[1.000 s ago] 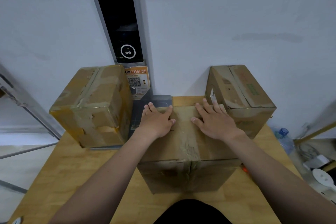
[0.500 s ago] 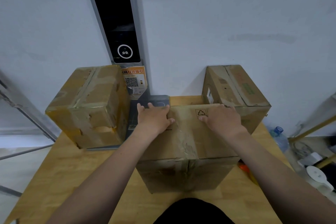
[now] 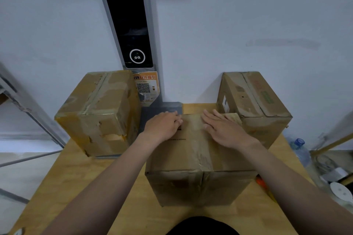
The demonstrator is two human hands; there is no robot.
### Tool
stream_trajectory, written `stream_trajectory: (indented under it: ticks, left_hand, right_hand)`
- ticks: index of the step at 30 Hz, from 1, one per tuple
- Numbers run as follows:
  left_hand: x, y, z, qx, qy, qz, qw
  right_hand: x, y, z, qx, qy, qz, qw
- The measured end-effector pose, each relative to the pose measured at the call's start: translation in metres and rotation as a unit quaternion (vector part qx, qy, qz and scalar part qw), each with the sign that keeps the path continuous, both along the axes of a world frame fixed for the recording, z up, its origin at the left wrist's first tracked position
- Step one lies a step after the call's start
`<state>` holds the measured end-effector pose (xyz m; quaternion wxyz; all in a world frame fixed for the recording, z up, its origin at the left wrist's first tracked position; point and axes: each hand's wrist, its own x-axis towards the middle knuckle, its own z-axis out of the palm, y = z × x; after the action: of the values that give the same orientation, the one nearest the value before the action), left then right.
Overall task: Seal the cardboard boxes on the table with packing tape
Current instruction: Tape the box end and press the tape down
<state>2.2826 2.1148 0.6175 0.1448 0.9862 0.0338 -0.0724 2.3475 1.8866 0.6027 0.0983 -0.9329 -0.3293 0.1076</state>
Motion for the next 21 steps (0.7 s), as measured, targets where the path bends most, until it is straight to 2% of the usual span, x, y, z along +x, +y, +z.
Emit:
stream_trajectory:
  ticks: [2, 6, 10, 13, 17, 21]
  left_hand:
    - [0.004, 0.002, -0.001, -0.014, -0.028, 0.019, 0.999]
    - [0.033, 0.002, 0.010, -0.112, -0.062, 0.047, 0.991]
    - [0.048, -0.006, 0.007, -0.177, -0.027, 0.046, 0.983]
    - [0.051, 0.003, -0.003, -0.203, -0.009, 0.063, 0.977]
    - [0.052, 0.018, -0.007, -0.211, 0.023, 0.056, 0.976]
    - [0.045, 0.033, -0.008, -0.204, 0.035, 0.060, 0.977]
  right_hand:
    - [0.005, -0.003, 0.003, 0.030, -0.019, -0.043, 0.998]
    - [0.021, 0.027, 0.021, 0.075, -0.059, -0.081, 0.992]
    - [0.041, 0.055, 0.015, 0.135, 0.062, -0.076, 0.986]
    - [0.049, 0.048, 0.014, 0.163, 0.107, -0.077, 0.978]
    - [0.057, 0.026, 0.012, 0.150, 0.128, -0.066, 0.978]
    - [0.059, -0.005, 0.014, 0.136, 0.115, -0.097, 0.979]
